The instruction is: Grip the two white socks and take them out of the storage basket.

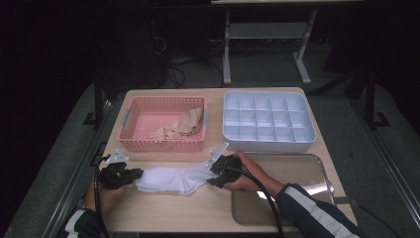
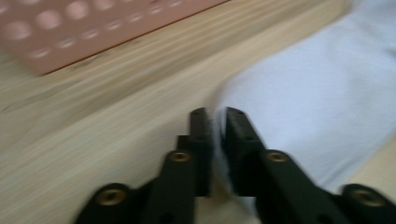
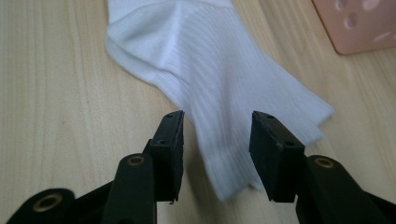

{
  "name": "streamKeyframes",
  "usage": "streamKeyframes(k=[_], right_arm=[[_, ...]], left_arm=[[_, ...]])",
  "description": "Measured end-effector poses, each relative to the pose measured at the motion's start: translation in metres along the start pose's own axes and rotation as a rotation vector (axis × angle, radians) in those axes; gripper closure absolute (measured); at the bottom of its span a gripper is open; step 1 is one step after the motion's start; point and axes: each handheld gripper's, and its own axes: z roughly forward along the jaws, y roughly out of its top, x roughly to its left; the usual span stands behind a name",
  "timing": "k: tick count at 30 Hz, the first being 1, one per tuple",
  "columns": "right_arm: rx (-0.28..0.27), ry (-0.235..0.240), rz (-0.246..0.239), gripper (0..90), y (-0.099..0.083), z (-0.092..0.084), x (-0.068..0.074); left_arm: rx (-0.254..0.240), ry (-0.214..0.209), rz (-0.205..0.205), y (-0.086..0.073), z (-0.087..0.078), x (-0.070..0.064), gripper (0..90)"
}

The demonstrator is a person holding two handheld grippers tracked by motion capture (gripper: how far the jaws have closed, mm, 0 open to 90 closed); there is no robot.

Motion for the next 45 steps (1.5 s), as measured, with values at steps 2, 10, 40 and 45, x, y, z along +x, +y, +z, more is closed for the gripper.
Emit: streamKeyframes(k=[2,10,40,45], right_arm=[[-0.022,-0.001,0.015,54.1,-0.001,-0.006,-0.003],[-0.154,-0.05,0.097,76.3,0.001,-0.024,-0.012],[-0.014,-0.069,0.096,79.5,-0.02,0.001,-0.013],[-0.012,-0.059,0.127,79.7,-0.027,-0.003,-0.018]], left_arm=[[-0.038,0.015,-0.006,0.002,-0.007,-0.001,66.1],[-0.106,-0.126,0.146,0.012,-0.021,-0.05,68.1],[0.032,-0.245,0.294,0.016,0.04,-0.089,80.8],[0.04,-0.254,0.312,0.021,0.044,-0.095,80.7]])
